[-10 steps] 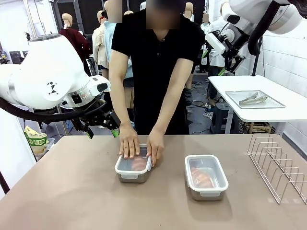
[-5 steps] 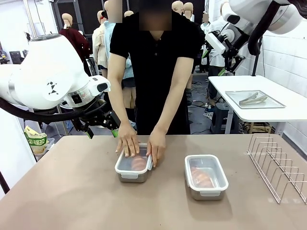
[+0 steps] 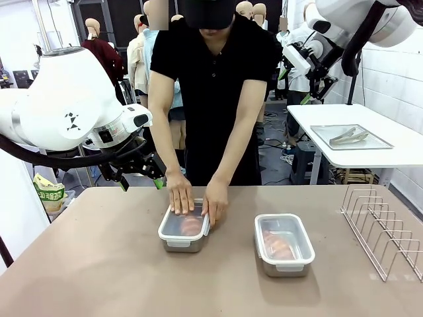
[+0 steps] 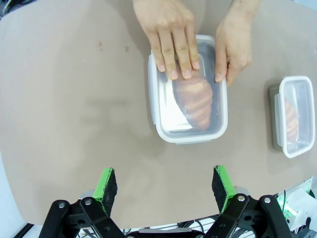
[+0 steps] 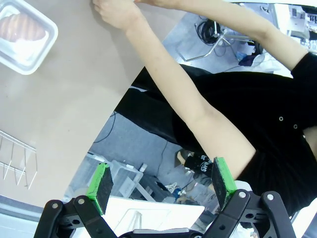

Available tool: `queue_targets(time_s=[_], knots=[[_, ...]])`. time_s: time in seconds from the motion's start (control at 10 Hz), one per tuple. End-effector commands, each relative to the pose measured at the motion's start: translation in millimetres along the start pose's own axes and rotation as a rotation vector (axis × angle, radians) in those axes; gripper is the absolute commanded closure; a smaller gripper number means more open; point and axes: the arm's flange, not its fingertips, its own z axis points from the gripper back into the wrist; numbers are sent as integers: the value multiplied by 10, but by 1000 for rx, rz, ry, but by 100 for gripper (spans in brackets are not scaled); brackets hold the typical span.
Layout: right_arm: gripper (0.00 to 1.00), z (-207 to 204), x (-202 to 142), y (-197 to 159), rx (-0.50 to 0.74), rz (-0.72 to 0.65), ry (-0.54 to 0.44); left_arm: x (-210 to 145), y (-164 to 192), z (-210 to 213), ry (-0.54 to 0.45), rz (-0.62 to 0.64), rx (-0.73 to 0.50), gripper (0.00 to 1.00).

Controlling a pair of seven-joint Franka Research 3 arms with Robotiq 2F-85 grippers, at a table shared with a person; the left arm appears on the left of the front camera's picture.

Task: Place the bread in airtight containers.
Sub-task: Release when the human grabs the Airtight Container lid.

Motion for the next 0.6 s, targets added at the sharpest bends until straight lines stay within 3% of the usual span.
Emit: queue_targets(time_s=[0.0,0.5], knots=[[0,2,0,2,-2,4,1,7,9,7,-4,0,7,0],[0,2,0,2,-2,4,1,7,9,7,-4,0,7,0]])
